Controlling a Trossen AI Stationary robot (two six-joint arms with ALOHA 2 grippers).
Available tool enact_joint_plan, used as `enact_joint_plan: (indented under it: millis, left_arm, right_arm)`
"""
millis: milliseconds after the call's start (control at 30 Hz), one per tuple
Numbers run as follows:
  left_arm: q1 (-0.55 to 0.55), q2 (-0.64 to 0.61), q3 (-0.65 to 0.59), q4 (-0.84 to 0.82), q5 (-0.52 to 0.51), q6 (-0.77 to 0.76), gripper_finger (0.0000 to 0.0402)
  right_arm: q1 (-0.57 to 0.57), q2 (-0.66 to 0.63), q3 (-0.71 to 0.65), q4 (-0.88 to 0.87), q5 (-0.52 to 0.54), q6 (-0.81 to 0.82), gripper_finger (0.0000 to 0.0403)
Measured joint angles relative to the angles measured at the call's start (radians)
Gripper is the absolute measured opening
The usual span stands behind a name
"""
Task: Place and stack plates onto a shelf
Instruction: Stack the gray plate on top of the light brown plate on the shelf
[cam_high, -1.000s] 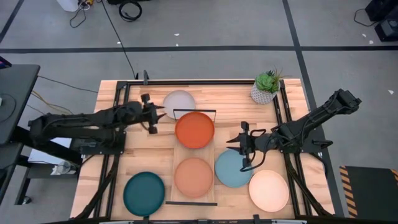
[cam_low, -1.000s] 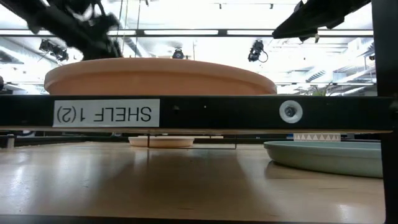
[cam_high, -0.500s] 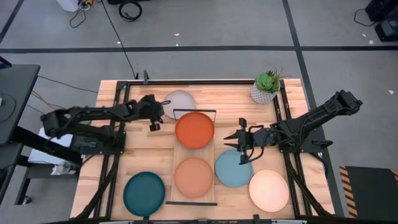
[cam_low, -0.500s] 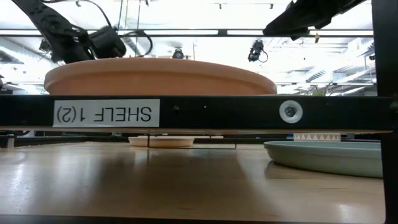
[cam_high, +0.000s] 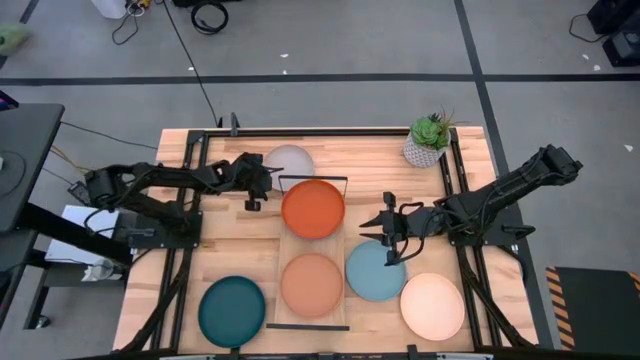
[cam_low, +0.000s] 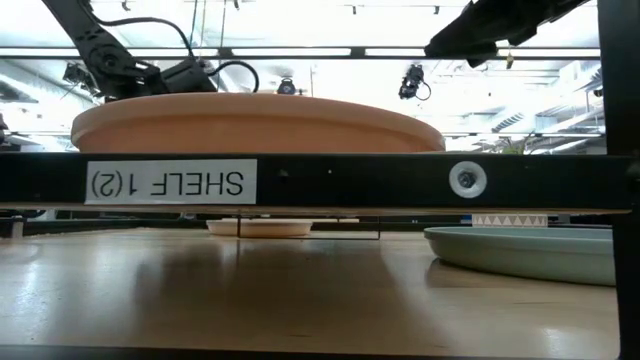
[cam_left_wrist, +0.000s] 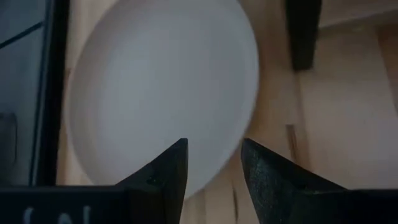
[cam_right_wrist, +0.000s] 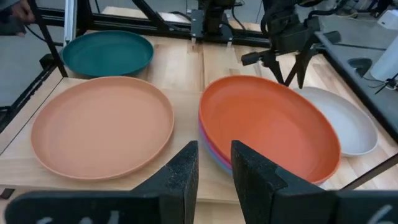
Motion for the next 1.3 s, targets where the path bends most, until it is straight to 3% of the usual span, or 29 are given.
enact_joint_plan:
  millis: [300,400,533,600,767,933,1067,1167,1300]
  left_arm:
    - [0.024,0.099,0.001,0.015,0.029,0.043,0.0152]
    - [0.023,0.102,0.002,0.006,0.023,0.048,0.0119]
    - [0.018,0.091,0.001,-0.021,-0.010,0.054,0.0036]
    - [0.020,0.069,0.006,-0.063,-0.034,0.049,0.0016]
    - [0.018,-0.033,0.049,-0.177,-0.092,0.015,0.0015]
    - [-0.008,-0.176,0.133,-0.186,-0.270,-0.142,0.0014]
    - [-0.067,-0.282,0.236,-0.172,-0.277,-0.285,0.0014]
    - [-0.138,-0.352,0.308,-0.174,-0.193,-0.307,0.0014]
    - [-0.285,-0.427,0.354,-0.165,0.158,-0.157,0.0014]
  right_arm:
    - [0.005,0.140,0.000,0.074,0.000,0.004,0.0100]
    - [0.005,0.170,0.000,0.095,0.000,0.003,0.0100]
    - [0.005,0.165,0.000,0.092,0.000,0.007,0.0100]
    - [0.009,0.151,0.000,0.091,0.000,0.007,0.0100]
    - [0.020,0.117,0.000,0.091,0.005,-0.010,0.0100]
    - [0.020,0.104,0.000,0.093,0.007,-0.016,0.0100]
    - [0.020,0.104,0.000,0.102,0.007,-0.021,0.0100]
    - [0.020,0.103,0.000,0.101,0.007,-0.021,0.0100]
    - [0.027,0.103,0.000,0.098,0.008,-0.023,0.0100]
